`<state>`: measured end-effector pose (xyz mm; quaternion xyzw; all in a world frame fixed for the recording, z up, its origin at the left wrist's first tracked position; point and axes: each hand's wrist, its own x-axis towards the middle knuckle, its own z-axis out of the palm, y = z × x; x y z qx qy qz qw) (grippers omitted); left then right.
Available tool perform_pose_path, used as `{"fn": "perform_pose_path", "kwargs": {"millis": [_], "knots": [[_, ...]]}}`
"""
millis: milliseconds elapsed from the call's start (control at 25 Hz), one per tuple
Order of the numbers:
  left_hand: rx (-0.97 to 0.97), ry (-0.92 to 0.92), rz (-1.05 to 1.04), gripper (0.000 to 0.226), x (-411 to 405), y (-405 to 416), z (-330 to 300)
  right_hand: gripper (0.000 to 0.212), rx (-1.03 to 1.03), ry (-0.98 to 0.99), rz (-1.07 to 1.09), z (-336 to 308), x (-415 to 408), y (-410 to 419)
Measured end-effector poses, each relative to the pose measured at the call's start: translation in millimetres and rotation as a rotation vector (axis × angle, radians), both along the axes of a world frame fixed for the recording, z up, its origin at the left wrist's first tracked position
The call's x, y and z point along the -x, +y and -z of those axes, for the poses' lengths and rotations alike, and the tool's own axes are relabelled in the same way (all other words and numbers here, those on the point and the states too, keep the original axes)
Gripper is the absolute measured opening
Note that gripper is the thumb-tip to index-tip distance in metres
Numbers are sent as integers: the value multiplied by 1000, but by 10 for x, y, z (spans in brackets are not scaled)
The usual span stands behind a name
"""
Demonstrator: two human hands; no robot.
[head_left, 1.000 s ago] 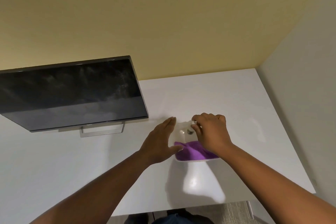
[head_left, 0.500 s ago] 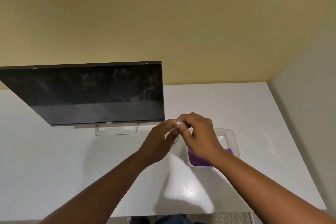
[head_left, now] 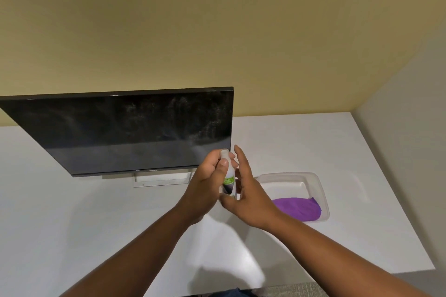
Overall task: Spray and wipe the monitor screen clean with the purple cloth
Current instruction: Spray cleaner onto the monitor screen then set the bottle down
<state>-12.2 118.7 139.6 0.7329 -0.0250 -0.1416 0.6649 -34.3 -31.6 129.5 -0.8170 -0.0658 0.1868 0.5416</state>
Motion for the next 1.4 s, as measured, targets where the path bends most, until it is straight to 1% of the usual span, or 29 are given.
{"fn": "perform_pose_path", "kwargs": {"millis": [160,200,360,480,560,640,720,800,880,1040,1200,1320,1400], "knots": [[109,81,-19,42,21,117,-22,108,-39,3,44,-10,55,195],[143,105,-28,43,28,142,-29,107,-62,1,58,-14,82,244],[299,200,-129,36,19,194,-48,102,-119,-17,131,0,149,386],[435,397,-228,35,-32,238,-48,101,-149,-1,146,24,173,442],[415,453,-238,37,-33,257,-22,102,-153,29,156,28,188,470],[401,480,-259,44,-14,265,-7,98,-138,18,167,30,202,503],[405,465,-259,45,9,259,4,92,-117,-12,175,36,226,536],[400,428,-244,40,25,241,22,87,-104,-28,185,59,253,567],[351,386,-243,41,39,214,29,85,-99,-32,196,100,270,588],[231,297,-236,42,94,175,45,86,-79,-47,210,135,293,597],[204,299,-242,46,115,149,80,87,-94,-31,207,190,300,572],[182,299,-254,42,114,121,70,85,-93,-21,181,186,301,550],[181,255,-247,36,134,119,56,85,-77,-13,168,180,311,549]]}}
